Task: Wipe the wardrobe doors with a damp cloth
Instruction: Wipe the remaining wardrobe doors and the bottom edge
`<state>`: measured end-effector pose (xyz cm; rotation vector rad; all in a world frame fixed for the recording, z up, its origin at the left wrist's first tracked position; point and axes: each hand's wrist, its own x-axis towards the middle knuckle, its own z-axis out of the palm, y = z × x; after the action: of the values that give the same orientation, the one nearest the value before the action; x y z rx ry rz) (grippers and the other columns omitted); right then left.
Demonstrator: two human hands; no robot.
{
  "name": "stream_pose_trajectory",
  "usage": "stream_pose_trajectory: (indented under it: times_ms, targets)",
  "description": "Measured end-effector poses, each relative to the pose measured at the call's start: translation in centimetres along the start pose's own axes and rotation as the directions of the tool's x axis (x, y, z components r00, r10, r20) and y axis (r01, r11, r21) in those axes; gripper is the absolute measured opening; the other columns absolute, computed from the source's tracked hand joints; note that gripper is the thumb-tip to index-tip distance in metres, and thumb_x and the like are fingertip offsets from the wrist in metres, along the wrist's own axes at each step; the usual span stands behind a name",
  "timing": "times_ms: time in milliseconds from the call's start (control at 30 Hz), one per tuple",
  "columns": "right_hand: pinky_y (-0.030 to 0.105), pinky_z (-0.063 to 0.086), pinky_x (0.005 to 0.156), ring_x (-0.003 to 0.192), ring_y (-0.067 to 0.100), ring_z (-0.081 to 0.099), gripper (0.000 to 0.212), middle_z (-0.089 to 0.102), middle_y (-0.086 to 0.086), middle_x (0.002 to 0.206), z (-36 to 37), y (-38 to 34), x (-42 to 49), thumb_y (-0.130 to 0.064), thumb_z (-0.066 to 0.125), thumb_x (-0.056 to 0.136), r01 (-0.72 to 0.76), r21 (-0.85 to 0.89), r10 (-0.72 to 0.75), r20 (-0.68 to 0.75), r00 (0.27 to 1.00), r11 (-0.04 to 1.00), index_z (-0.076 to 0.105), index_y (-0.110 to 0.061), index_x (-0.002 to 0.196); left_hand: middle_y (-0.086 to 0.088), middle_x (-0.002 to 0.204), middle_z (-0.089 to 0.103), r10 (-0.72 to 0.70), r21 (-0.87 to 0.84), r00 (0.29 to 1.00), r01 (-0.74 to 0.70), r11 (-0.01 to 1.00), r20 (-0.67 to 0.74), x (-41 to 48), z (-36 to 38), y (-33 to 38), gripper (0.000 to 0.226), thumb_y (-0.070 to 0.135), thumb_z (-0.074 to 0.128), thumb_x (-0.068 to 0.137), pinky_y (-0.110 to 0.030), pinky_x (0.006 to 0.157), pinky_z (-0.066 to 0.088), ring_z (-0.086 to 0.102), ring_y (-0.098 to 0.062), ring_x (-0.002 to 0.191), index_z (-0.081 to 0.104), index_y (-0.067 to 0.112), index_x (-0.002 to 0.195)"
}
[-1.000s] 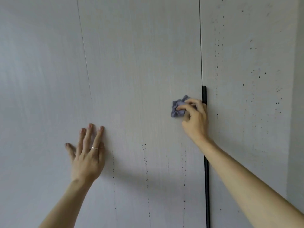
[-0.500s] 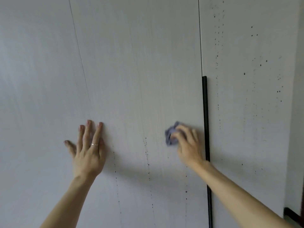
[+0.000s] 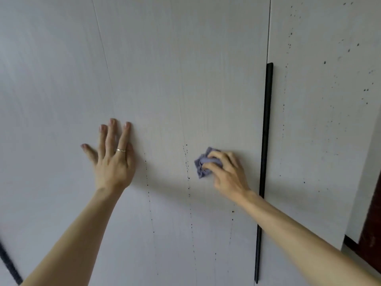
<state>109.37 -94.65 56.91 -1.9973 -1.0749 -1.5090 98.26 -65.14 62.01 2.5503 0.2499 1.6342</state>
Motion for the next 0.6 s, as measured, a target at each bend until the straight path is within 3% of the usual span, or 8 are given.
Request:
stream_pose_trajectory:
  times_ms: [133,200,267,333,433,500,600]
  targets:
    - [0.039,0.046,0.085,0.097,0.027,0.048,0.045,0.057,0.005,0.117,-1.4,0.0,8.2,-0.004,0.038,0.08,-0.294,0.183,0.33,-0.216,0.919,0.938,0.075,-0.019,0.1,0.008,0.167,0.0,0.001,0.013,1.0,0.0,1.0,-0.025,-0.2,0.3,-0.1,0.055,0.032,0.025,0.105,-0.07,0.116,-0.005,-0.004,-0.014,0.154,0.018,0.035,0.16]
    - [0.04,0.047,0.088,0.099,0.027,0.048,0.043,0.056,0.006,0.119,-1.0,-0.7,9.1,-0.003,0.04,0.084,-0.334,0.211,0.381,-0.251,0.89,0.919,0.075,-0.019,0.104,0.006,0.167,0.002,0.001,0.009,1.0,-0.001,1.0,-0.024,-0.2,0.5,0.0,0.055,0.032,0.025,0.105,-0.069,0.116,-0.005,-0.001,-0.017,0.155,0.019,0.034,0.16]
    - [0.043,0.047,0.087,0.1,0.032,0.052,0.041,0.057,0.007,0.123,0.6,-1.7,6.6,-0.004,0.043,0.086,-0.251,0.156,0.282,-0.233,0.931,0.955,0.075,-0.018,0.107,0.008,0.167,0.0,0.004,0.01,1.0,-0.004,1.0,-0.027,-0.2,0.6,-0.1,0.055,0.032,0.025,0.105,-0.069,0.116,-0.005,-0.003,-0.014,0.154,0.018,0.035,0.16]
    - [0.043,0.049,0.083,0.099,0.034,0.054,0.036,0.06,0.006,0.122,2.4,-3.0,2.4,-0.003,0.049,0.087,-0.025,0.101,0.038,-0.132,0.99,0.995,0.076,-0.018,0.105,0.01,0.167,-0.002,0.005,0.019,1.0,-0.004,1.0,-0.024,-0.1,0.5,-0.3,0.055,0.033,0.025,0.105,-0.069,0.116,-0.004,-0.007,-0.011,0.153,0.016,0.037,0.159]
    - [0.039,0.052,0.079,0.099,0.029,0.053,0.035,0.066,0.007,0.115,2.8,-3.5,0.4,0.004,0.054,0.083,0.24,0.102,-0.243,0.017,0.97,0.965,0.077,-0.018,0.099,0.014,0.165,-0.007,0.0,0.017,1.0,0.0,1.0,0.005,0.2,0.3,-0.3,0.054,0.036,0.022,0.106,-0.068,0.117,-0.005,-0.012,-0.008,0.152,0.01,0.041,0.159]
    - [0.038,0.051,0.077,0.096,0.029,0.053,0.035,0.067,0.007,0.113,2.0,-3.3,3.2,0.001,0.052,0.086,0.229,0.108,-0.229,-0.014,0.973,0.967,0.078,-0.019,0.099,0.016,0.164,-0.009,-0.011,0.02,1.0,0.011,1.0,0.019,0.1,0.2,-0.3,0.055,0.036,0.021,0.106,-0.066,0.118,-0.007,-0.013,-0.007,0.152,0.007,0.043,0.158]
    - [0.038,0.048,0.083,0.095,0.033,0.054,0.043,0.064,0.007,0.115,0.2,-2.9,9.3,-0.001,0.047,0.081,-0.069,0.111,0.088,-0.183,0.979,0.992,0.078,-0.021,0.102,0.017,0.164,-0.01,-0.019,0.018,0.999,0.018,1.0,0.025,0.1,0.1,-0.1,0.055,0.036,0.021,0.106,-0.065,0.118,-0.007,-0.01,-0.01,0.153,0.008,0.043,0.158]
